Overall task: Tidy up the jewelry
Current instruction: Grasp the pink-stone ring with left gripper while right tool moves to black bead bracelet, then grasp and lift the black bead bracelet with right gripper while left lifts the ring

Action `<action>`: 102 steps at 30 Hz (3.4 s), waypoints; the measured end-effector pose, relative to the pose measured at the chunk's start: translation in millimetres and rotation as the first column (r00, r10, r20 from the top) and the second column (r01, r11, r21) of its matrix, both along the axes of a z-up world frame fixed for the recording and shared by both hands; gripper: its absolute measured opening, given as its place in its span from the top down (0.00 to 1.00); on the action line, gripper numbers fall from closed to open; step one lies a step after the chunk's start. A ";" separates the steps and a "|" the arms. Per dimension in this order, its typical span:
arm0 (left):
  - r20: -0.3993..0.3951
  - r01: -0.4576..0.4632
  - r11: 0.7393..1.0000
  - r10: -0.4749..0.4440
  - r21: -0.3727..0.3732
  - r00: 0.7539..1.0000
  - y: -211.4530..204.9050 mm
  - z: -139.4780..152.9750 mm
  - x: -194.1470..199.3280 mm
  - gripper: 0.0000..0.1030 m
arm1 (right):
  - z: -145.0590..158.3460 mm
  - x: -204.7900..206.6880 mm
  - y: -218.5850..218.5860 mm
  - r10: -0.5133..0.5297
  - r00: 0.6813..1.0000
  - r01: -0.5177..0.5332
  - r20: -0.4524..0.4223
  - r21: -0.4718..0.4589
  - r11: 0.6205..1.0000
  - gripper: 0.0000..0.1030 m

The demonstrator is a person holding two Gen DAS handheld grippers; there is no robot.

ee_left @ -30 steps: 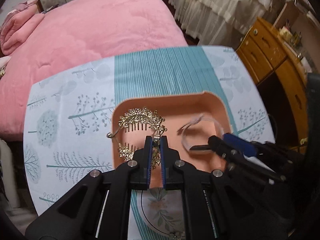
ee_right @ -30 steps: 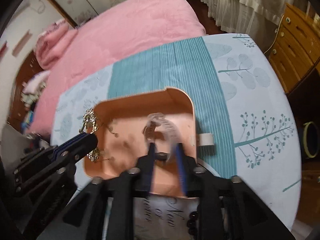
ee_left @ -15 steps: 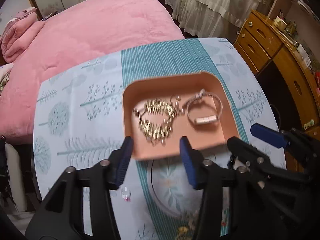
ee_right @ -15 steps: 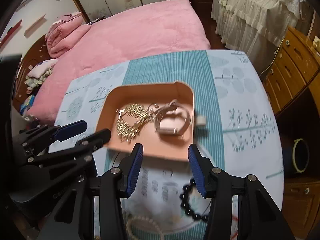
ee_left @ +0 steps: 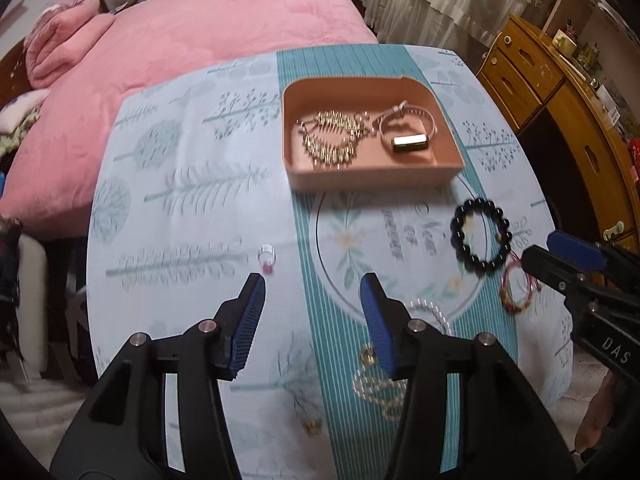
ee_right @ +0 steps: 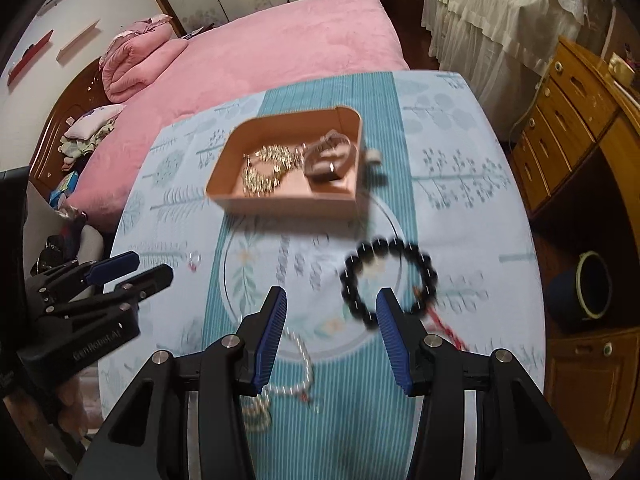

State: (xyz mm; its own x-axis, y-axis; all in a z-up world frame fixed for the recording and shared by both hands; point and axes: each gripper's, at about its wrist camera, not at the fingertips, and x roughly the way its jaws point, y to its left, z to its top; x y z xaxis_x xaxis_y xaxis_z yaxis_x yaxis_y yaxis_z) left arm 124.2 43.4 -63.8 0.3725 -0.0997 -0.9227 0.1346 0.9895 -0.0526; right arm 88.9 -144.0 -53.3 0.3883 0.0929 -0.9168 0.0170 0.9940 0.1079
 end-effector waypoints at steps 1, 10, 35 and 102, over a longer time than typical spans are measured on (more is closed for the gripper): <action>-0.004 -0.007 1.000 0.007 -0.006 1.000 0.9 0.0 -7.5 0.55 | -0.2 -5.8 -1.9 -0.004 1.000 0.004 -0.004 0.002 1.000 0.54; -0.016 -0.027 1.000 0.027 0.001 1.000 -6.0 0.0 -58.7 0.55 | -5.7 -56.6 -17.0 -0.017 0.998 0.017 -0.053 0.008 1.000 0.54; -0.071 -0.054 0.998 0.052 -0.034 0.996 -11.0 -29.3 -77.0 0.55 | -11.7 -75.2 -38.2 -0.020 0.998 0.019 -0.052 -0.032 0.999 0.54; 0.007 -0.153 0.988 0.153 0.007 0.988 21.0 -97.2 47.0 0.94 | -111.1 47.3 5.6 0.032 0.998 -0.037 -0.056 -0.087 0.996 0.85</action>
